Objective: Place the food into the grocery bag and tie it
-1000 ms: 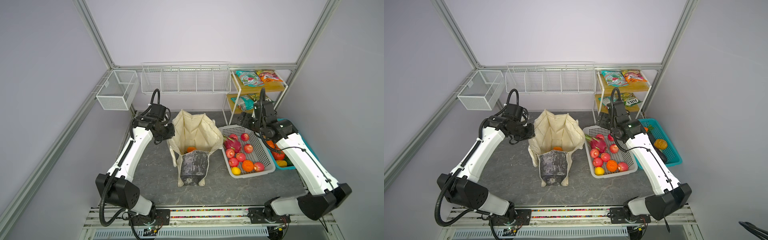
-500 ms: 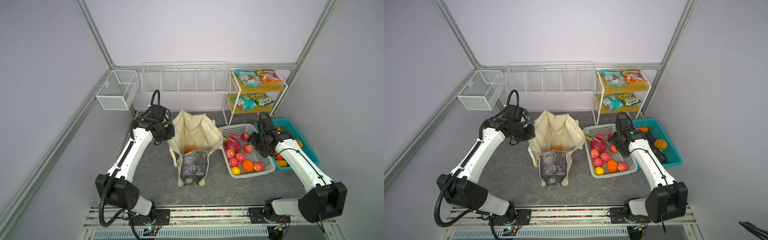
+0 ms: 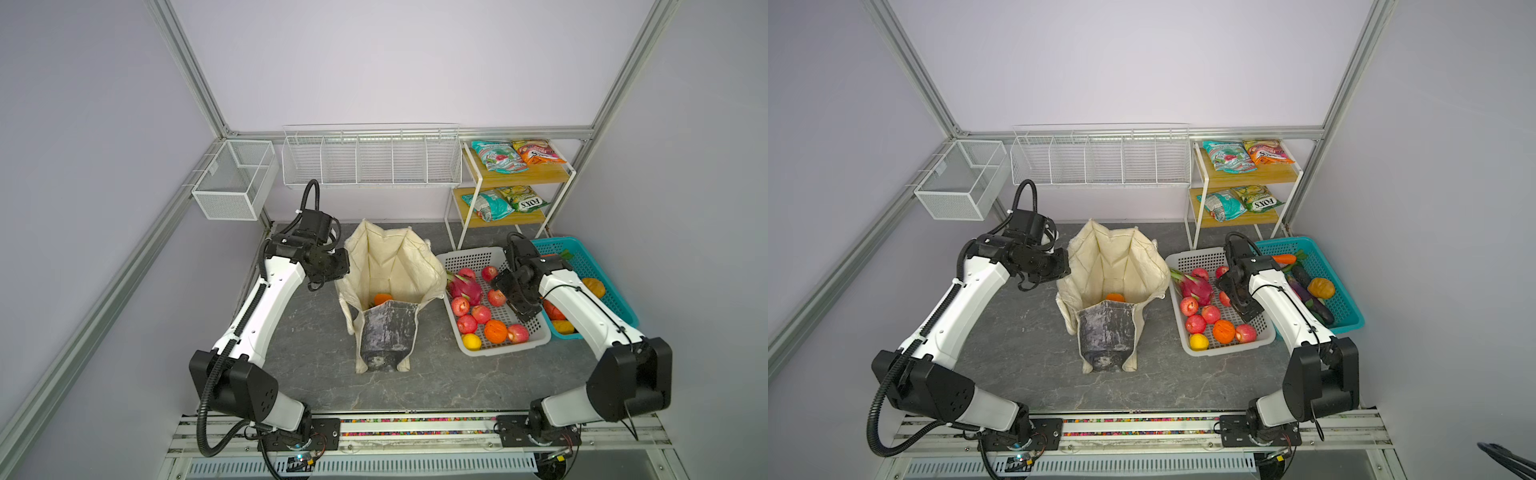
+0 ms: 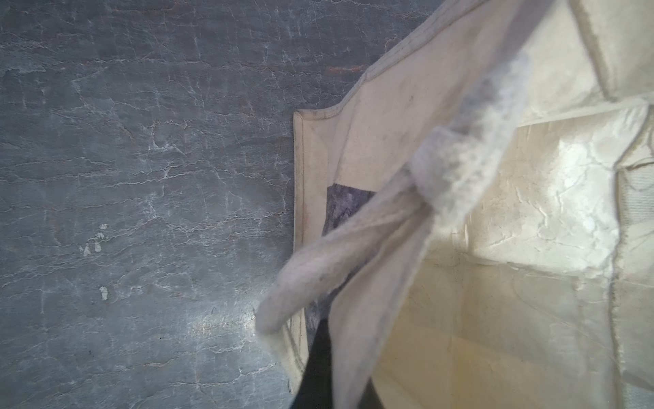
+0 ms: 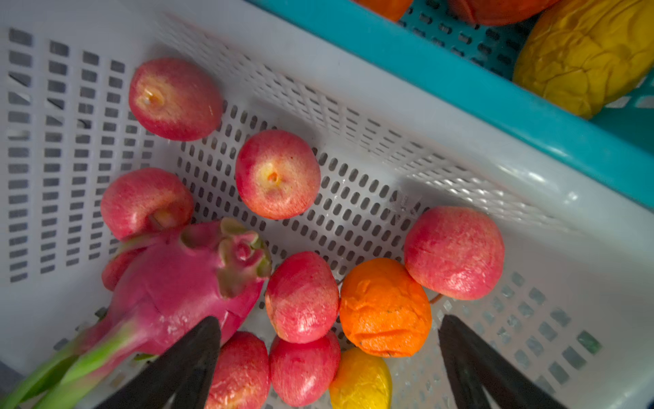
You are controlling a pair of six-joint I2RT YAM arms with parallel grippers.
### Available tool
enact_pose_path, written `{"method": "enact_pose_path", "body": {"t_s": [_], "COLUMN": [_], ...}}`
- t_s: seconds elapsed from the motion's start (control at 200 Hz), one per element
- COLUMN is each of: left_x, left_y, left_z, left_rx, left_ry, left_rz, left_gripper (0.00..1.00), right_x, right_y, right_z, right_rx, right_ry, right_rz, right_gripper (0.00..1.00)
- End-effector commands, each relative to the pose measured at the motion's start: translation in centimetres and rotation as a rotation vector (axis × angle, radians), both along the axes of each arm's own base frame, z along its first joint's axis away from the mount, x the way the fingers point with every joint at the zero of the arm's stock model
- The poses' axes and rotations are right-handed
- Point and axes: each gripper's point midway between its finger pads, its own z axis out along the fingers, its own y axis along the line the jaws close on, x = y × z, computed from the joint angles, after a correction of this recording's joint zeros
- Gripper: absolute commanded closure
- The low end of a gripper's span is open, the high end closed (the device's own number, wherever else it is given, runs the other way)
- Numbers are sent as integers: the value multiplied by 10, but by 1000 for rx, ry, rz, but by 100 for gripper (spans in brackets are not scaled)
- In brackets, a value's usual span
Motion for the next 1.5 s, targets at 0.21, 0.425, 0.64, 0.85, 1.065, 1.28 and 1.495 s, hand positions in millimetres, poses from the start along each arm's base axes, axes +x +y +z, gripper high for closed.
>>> {"method": "enact_pose_path", "body": {"t_s": [0.21,0.425,0.64,0.85,1.065,1.28,1.495], "left_x": [0,-1,-4,-6,-7,-9,-9], "left_y": [-3,-3,-2,-1,-1,0,1], "left_z": [8,10,11,12,13,15,16], "left_rx": [-30,-31,-31,-32,-34,-33,-27], "left_ry": [-33,-36,-38,-44,-47,-46,-46], "left_rz": [-1,-5,-3,0,3,3,2], "left_gripper": [100,100,100,100,100,100,100], "right_x": [31,49,61,61,62,64,65], "right_y": [-6,-9,-6,-5,-4,-17,-17], "right_z": [-25,-34,-47,-62,-75,-87,-91], "right_rx": [-19,-49,-57,-62,-76,-75,-76], "right_ry": [-25,-33,-11,36,69,97,104], "right_rz": [-190,-220,-221,-219,-207,-242,-236], "right_gripper": [3,5,7,8,13,20,26]}}
